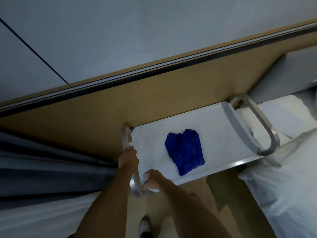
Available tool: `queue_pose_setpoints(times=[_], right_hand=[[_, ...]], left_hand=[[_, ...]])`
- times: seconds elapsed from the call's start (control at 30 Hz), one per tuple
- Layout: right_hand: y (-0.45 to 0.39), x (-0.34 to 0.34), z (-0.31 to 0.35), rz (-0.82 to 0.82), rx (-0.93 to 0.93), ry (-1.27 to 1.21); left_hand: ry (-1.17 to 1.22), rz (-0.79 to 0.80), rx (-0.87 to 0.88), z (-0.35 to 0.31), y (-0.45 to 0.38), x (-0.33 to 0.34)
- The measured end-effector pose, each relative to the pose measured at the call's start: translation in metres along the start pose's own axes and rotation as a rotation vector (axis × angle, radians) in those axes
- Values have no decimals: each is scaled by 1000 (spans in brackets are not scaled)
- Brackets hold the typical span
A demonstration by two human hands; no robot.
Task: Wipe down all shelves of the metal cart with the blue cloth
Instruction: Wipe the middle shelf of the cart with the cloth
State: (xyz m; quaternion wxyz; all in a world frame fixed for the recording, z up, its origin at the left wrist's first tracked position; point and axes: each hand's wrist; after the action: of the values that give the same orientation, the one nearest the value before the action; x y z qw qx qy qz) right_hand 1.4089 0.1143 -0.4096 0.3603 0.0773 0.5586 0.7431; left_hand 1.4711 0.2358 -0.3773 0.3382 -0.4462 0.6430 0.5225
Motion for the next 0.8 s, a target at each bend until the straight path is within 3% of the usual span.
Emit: queue_pose_setpoints(times=[0.1,0.13,0.23,0.4,0.6,0.73,0.8], right_hand=[[2,40,20,0,-4,-219],[3,52,27,-41,7,-264],[9,73,41,-161,58,-335],[27,93,39,-251,154,-166],[49,135,-3,-271,217,-85],[69,150,-40,-290,274,33],[81,156,-60,-280,317,89]], left_hand=[[64,69,63,30,-10,5],[-59,116,138,35,-9,1],[-90,171,260,47,1,-3],[-53,162,282,57,25,4],[-504,260,380,52,64,8],[-478,220,380,45,77,26],[-514,309,399,35,89,27]])
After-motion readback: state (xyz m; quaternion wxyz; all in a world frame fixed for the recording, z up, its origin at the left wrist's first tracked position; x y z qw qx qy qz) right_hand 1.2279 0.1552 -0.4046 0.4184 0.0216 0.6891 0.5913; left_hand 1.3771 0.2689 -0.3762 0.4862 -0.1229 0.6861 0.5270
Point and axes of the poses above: each hand's wrist, its own y-axis away from the middle knuckle, its own x-axis out of the palm, z = x × y, and after that the axes turned 11 degrees about x, right-handed
